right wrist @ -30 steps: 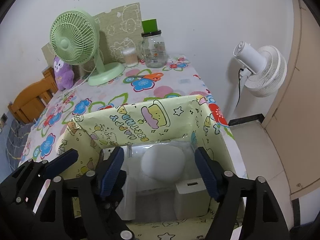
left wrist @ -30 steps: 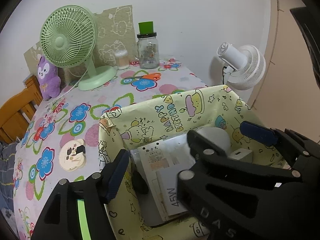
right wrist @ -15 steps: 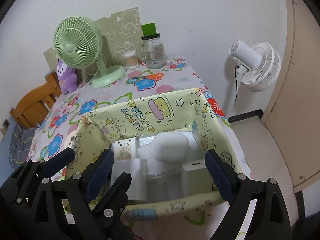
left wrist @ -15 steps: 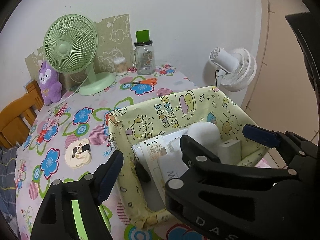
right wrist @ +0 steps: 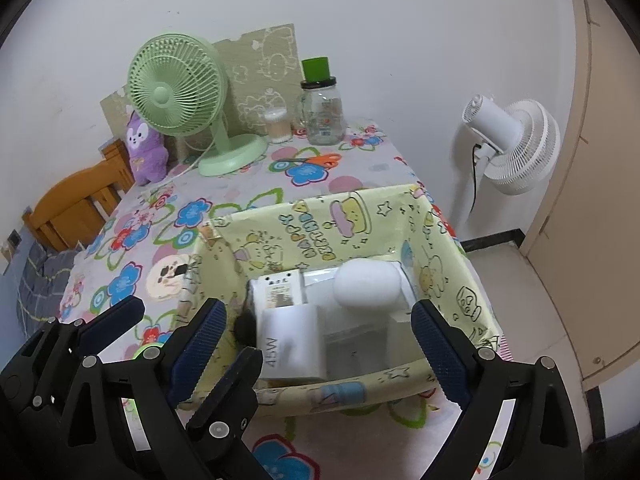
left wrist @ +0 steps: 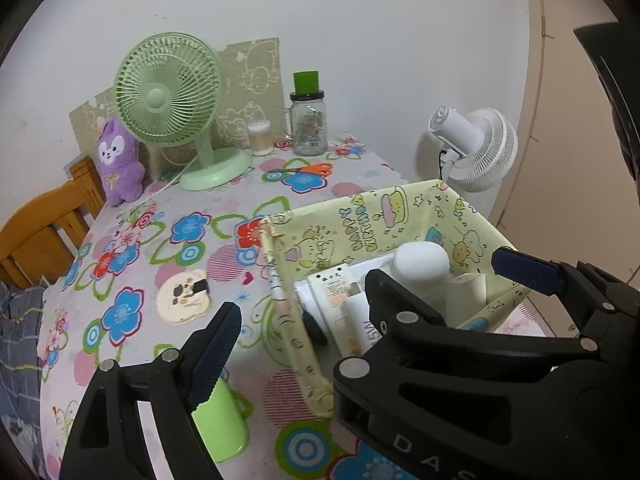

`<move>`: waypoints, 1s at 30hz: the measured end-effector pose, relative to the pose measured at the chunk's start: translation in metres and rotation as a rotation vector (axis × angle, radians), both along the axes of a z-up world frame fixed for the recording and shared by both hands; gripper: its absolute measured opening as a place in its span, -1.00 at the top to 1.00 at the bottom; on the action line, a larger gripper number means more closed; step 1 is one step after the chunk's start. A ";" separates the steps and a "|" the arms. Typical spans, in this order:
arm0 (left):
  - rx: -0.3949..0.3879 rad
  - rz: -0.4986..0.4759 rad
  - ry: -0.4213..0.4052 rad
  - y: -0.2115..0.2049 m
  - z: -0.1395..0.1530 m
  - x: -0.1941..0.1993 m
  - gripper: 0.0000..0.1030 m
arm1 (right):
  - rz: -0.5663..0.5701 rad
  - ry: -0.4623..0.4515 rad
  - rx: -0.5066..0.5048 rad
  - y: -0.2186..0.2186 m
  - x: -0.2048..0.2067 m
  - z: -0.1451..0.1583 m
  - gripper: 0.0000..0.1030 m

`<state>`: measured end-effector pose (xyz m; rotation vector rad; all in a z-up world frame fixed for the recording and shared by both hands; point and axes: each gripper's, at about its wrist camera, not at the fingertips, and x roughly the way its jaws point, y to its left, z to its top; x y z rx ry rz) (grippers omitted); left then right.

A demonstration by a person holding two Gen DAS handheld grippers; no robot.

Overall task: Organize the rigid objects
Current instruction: 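Withdraw both open tools from the box toward the green case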

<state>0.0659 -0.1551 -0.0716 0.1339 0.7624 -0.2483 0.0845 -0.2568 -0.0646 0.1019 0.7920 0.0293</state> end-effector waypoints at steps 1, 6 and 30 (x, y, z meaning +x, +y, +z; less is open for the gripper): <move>-0.002 0.003 -0.001 0.003 0.001 -0.002 -0.71 | 0.002 -0.002 -0.003 0.003 -0.001 0.001 -0.86; -0.006 0.008 -0.005 0.012 0.003 -0.006 -0.72 | 0.003 -0.004 -0.009 0.013 -0.007 0.004 -0.86; -0.021 0.077 -0.024 0.069 0.010 -0.036 -0.77 | 0.051 -0.038 -0.045 0.073 -0.034 0.014 -0.86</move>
